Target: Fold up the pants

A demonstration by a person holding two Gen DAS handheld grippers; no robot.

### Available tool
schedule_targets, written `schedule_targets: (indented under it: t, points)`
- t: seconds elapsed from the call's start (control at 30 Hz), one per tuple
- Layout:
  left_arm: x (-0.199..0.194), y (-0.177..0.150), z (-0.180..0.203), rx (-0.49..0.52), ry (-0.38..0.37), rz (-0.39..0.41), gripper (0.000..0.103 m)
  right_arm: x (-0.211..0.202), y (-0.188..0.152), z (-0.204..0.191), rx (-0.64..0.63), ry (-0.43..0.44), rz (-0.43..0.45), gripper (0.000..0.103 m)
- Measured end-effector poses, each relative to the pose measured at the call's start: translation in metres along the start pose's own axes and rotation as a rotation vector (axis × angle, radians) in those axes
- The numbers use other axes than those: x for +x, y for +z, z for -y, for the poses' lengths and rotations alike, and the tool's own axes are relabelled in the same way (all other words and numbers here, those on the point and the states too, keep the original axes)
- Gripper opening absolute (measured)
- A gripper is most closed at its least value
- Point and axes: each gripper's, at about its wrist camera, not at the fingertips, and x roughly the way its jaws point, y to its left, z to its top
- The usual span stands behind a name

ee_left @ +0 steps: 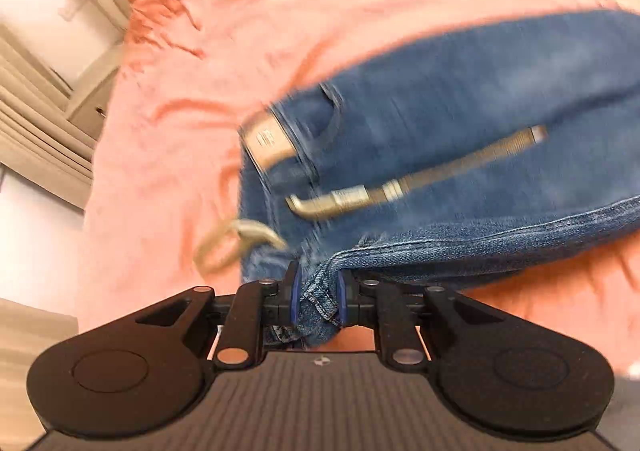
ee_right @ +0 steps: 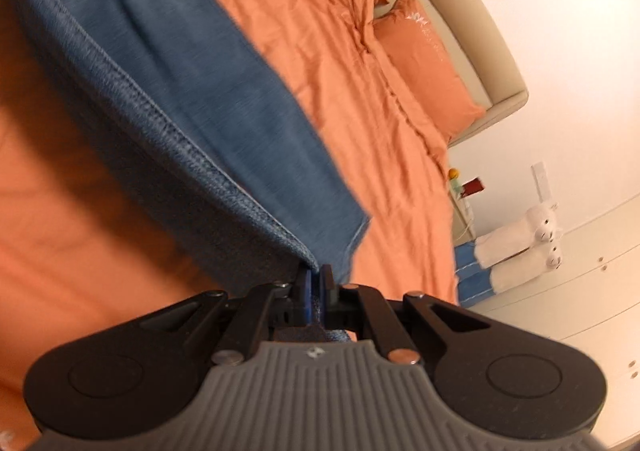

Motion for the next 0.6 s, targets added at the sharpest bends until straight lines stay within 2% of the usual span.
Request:
schedule_targets:
  t: [0.13, 0.3, 0.47, 0.6]
  points:
    - [-0.002, 0.032, -0.016, -0.04, 0.039, 0.068, 0.019, 0.032, 0.034, 0.033, 0.078, -0.024, -0.004, 0.0]
    - [0.022, 0.087, -0.028, -0.073, 0.08, 0.098, 0.018, 0.092, 0.085, 0.062, 0.123, -0.036, -0.029, 0.0]
    - [0.074, 0.14, -0.03, -0.086, 0.112, 0.075, 0.018, 0.167, 0.124, 0.071, 0.127, -0.029, -0.091, 0.0]
    - [0.121, 0.164, -0.031, -0.096, 0.112, 0.021, 0.018, 0.223, 0.142, 0.055, 0.096, 0.008, -0.16, 0.0]
